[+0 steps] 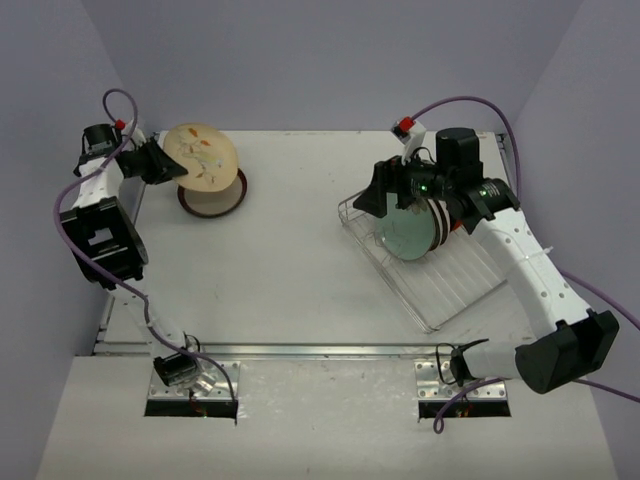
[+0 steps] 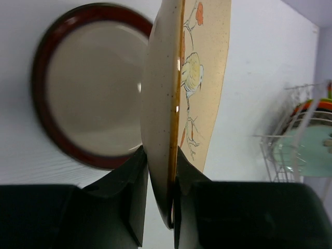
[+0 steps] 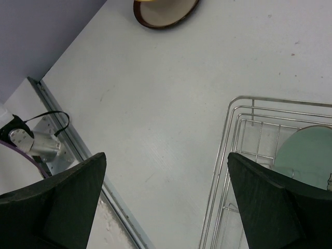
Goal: Unload the plates from the dish rack
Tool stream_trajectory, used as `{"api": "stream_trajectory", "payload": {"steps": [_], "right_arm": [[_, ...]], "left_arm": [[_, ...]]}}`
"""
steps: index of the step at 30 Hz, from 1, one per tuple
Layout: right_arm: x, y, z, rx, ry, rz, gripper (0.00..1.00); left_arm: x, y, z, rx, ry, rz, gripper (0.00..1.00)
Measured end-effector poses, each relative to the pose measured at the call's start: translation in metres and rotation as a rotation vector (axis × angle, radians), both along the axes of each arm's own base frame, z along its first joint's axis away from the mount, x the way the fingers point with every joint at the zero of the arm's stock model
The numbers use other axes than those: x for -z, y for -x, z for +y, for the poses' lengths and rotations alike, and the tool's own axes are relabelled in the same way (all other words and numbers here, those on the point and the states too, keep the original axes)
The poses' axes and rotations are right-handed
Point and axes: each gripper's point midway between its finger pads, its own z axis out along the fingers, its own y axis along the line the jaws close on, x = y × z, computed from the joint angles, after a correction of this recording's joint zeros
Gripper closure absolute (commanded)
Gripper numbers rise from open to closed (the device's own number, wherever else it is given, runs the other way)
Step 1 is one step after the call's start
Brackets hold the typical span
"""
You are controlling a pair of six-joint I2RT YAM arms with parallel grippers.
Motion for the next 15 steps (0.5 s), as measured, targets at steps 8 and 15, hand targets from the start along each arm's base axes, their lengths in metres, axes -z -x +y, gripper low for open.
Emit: {"api": "stream_trajectory", "payload": {"steps": [8, 15], "right_arm": [[0.002, -0.001, -0.003, 0.008, 0.002, 0.003, 0.01], [0.003, 0.000, -0.003, 0.004, 0.001, 0.007, 0.01]], "left_arm": [[0.084, 0.011, 0.036, -0.036, -0.006, 0.209, 1.00], [0.080, 0.009, 0.013, 0.036, 0.077, 0.186, 1.00]]}}
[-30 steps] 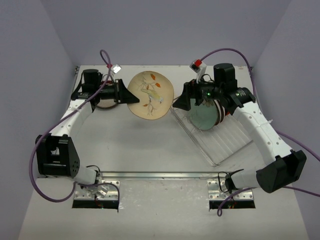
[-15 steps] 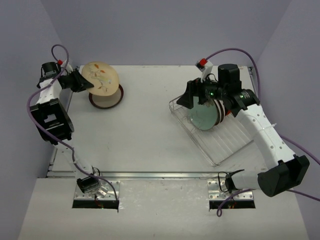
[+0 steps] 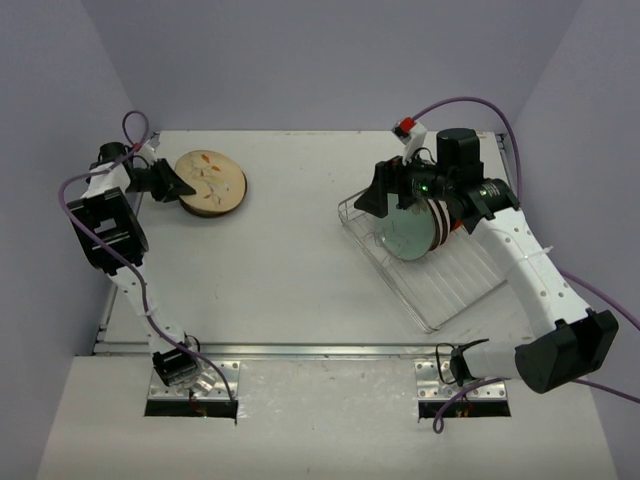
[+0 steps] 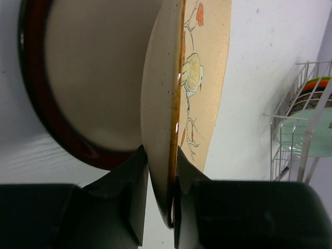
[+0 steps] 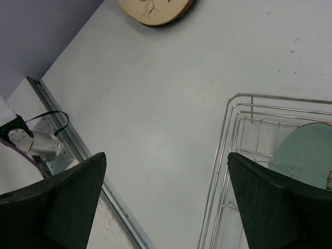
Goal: Unload the plates from the dish rack
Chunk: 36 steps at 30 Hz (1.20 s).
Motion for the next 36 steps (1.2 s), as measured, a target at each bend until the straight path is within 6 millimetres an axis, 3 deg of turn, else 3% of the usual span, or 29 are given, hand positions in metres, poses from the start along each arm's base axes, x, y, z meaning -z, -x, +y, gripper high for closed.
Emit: {"api": "stream_trajectory", "payload": {"steps": [10, 13, 16, 24, 31, 36], "right_arm": [[0.002, 0.001, 0.001, -0.006, -0.001, 0.008, 0.01], [0.002, 0.001, 0.001, -0.009, -0.001, 0.008, 0.01], [0.002, 0.001, 0.001, -0.010, 0.000, 0.009, 0.01], [0.002, 0.003, 0.002, -0.017, -0.003, 0.012, 0.01], [0.005, 0.003, 0.003, -0.022, -0.002, 0.026, 0.01], [0.006, 0.002, 0.000, -0.007, 0.010, 0.025, 0.01]], "left_arm": [[0.017, -0.002, -0.010, -0.004, 0.108, 0.039, 0.91], [0.017, -0.005, -0.008, -0.017, 0.111, 0.035, 0.83], [0.017, -0.008, -0.007, -0.026, 0.123, 0.030, 0.65], [0.020, -0.007, 0.003, -0.060, 0.137, 0.043, 0.52], [0.029, -0.003, 0.013, -0.081, 0.064, 0.075, 0.46], [0.017, 0.000, 0.030, -0.088, -0.138, 0.054, 0.43]]}}
